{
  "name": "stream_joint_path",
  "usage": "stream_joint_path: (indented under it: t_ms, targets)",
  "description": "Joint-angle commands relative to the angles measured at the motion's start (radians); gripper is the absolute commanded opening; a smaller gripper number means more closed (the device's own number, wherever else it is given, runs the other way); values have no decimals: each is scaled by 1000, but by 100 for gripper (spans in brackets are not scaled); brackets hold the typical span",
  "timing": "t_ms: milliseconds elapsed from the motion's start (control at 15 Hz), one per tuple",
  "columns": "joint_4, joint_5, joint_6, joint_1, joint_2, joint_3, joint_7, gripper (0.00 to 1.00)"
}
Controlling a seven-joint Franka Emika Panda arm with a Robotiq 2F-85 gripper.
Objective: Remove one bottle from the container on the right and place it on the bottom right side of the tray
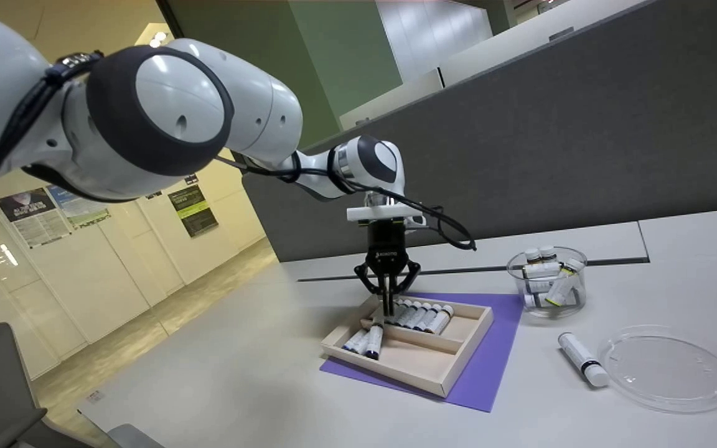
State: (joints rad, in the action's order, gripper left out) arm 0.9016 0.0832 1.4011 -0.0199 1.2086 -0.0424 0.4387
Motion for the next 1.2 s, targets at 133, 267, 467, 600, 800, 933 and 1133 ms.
stream_joint_path:
  t_ms: [133, 267, 467, 600, 800, 933, 1133]
  targets:
    - [-64, 0, -19, -4, -5, -9, 39, 0]
    - [-81, -2, -6, -10, -3, -17, 70, 0]
    - [-108, -13, -39, -24, 8, -40, 107, 0]
    - [-112, -11, -48, -37, 14, -53, 122, 0]
    - [-113, -3, -61, -59, 27, -62, 132, 0]
    - [-114, 3, -58, -71, 41, -57, 136, 0]
    - [-124, 7, -67, -76, 71, -49, 139, 0]
